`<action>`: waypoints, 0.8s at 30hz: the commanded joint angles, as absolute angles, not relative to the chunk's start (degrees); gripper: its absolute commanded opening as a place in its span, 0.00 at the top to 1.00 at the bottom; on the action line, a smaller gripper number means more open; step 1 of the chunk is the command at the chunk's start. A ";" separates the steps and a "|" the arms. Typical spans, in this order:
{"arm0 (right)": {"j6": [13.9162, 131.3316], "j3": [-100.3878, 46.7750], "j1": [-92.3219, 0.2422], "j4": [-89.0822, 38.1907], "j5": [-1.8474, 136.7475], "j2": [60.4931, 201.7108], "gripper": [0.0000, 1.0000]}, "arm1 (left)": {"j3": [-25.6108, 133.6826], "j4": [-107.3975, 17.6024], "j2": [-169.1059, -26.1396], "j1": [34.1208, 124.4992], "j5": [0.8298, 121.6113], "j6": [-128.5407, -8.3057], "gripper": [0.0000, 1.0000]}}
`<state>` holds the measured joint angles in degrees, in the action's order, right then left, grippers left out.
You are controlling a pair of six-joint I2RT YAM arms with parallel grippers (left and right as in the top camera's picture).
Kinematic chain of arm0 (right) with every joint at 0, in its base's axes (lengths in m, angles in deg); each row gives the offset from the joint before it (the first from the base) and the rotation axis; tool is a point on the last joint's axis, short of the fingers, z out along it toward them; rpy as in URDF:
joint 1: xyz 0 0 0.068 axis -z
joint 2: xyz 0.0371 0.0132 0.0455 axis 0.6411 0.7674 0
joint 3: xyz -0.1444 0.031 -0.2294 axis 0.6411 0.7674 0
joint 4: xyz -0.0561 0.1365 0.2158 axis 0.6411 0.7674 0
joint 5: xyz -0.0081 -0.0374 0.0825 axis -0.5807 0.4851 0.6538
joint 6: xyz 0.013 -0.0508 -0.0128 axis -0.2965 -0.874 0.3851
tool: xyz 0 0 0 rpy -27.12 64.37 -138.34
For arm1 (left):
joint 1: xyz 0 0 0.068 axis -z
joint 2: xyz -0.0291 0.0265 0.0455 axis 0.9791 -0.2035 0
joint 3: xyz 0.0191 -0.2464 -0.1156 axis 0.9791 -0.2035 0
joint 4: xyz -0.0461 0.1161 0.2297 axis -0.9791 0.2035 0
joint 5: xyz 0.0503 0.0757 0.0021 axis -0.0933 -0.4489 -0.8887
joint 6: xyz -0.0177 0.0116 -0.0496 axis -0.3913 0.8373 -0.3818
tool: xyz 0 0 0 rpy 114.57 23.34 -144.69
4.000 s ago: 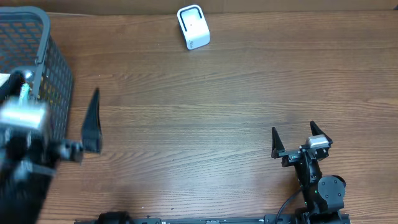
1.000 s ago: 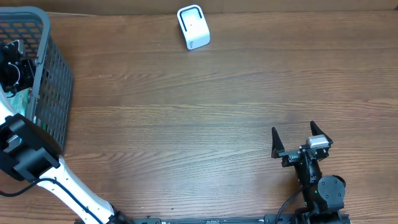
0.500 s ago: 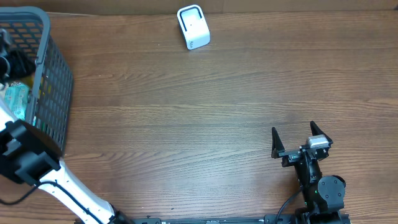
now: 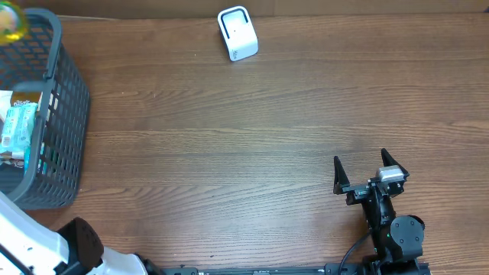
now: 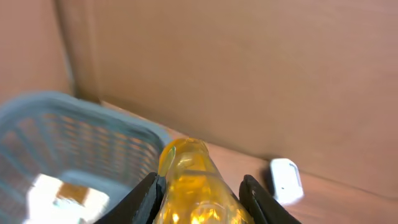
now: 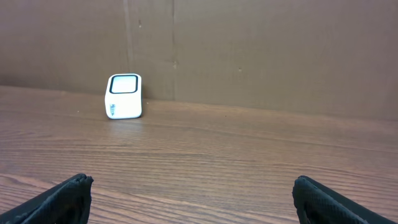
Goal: Scan the item barcode
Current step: 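Grasp the yellow Vim dish soap bottle cap with the left gripper, then carry the bottle past the scanner and set it on the table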
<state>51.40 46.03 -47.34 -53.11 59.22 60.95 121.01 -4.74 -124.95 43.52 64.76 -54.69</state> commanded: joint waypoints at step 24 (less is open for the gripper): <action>51.36 46.62 -46.99 -53.41 59.55 60.49 0.00 | 111.21 2.19 -142.66 110.69 34.25 -72.13 0.65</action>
